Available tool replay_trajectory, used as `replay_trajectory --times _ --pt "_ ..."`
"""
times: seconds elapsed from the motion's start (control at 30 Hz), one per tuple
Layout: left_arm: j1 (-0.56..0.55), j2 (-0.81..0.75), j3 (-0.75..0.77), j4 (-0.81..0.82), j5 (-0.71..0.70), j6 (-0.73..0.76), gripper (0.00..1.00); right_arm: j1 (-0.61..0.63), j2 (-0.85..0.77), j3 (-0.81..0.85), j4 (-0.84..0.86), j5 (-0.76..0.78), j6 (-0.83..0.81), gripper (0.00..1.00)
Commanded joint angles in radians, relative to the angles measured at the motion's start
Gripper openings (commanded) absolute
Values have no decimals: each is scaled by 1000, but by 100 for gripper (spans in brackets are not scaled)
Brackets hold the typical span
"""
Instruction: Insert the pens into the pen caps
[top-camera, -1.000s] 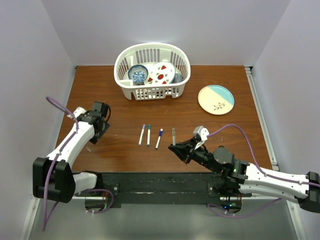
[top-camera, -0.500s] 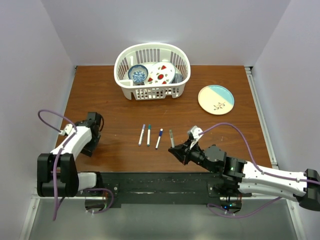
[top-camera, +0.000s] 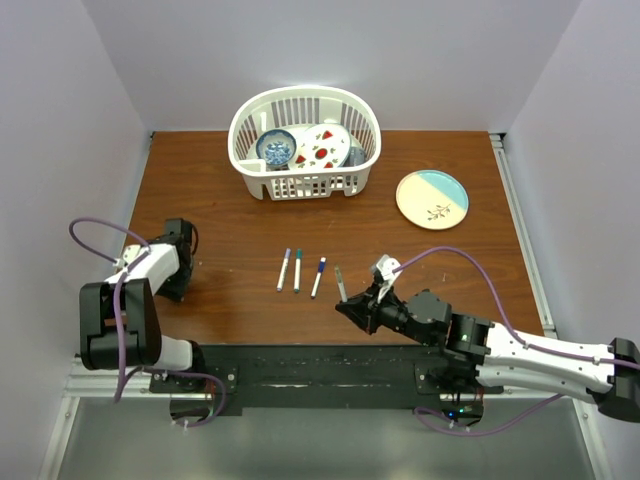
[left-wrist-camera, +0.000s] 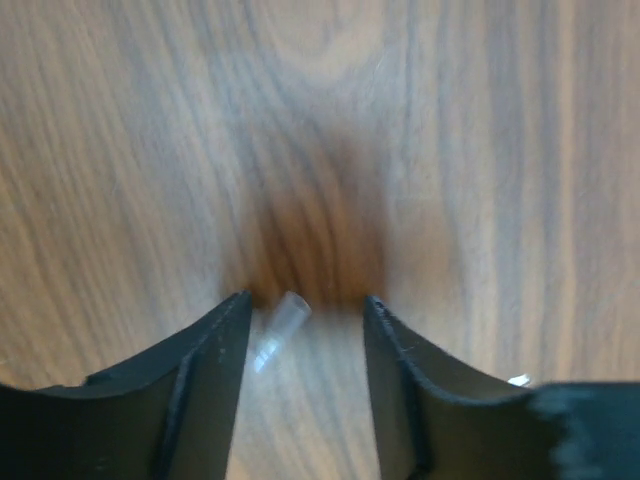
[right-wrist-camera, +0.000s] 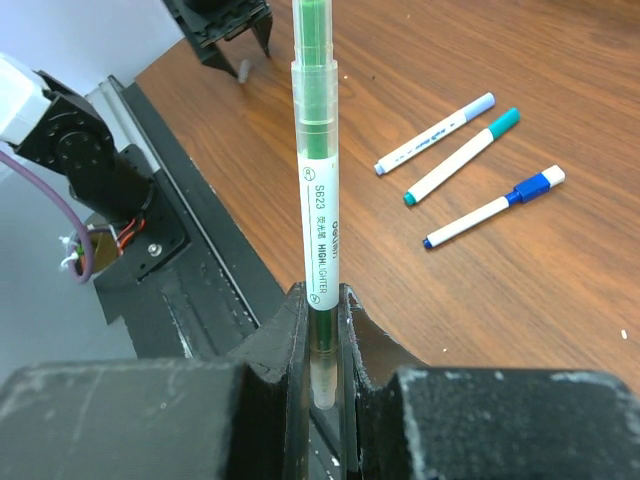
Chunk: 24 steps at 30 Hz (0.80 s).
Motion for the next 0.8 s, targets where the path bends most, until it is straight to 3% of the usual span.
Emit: replay_trajectory --times 0.0,0.13,0.17,0.27,0.33,0.47,0.63,0.73,0.77 --pt "26 40 -30 8 4 13 44 1 -30 36 3 -1 0 0" --pt "29 11 -50 24 15 42 32 1 -16 49 -13 2 -1 0" --pt "29 5 -50 27 17 68 22 2 -15 53 -14 8 -1 0" --pt "28 -31 -59 85 59 173 5 1 -13 58 -10 11 -1 0" --pt "28 -61 -70 99 87 214 4 1 -12 65 -11 17 -4 0" --pt "28 -116 -74 82 72 259 17 1 -5 81 -19 32 0 0" --pt "28 -198 -111 88 93 290 22 1 27 114 -25 17 23 0" --pt "28 -193 -102 65 75 289 36 2 60 131 -17 8 36 0" --pt "28 -190 -96 32 63 255 47 1 68 134 -11 2 42 0"
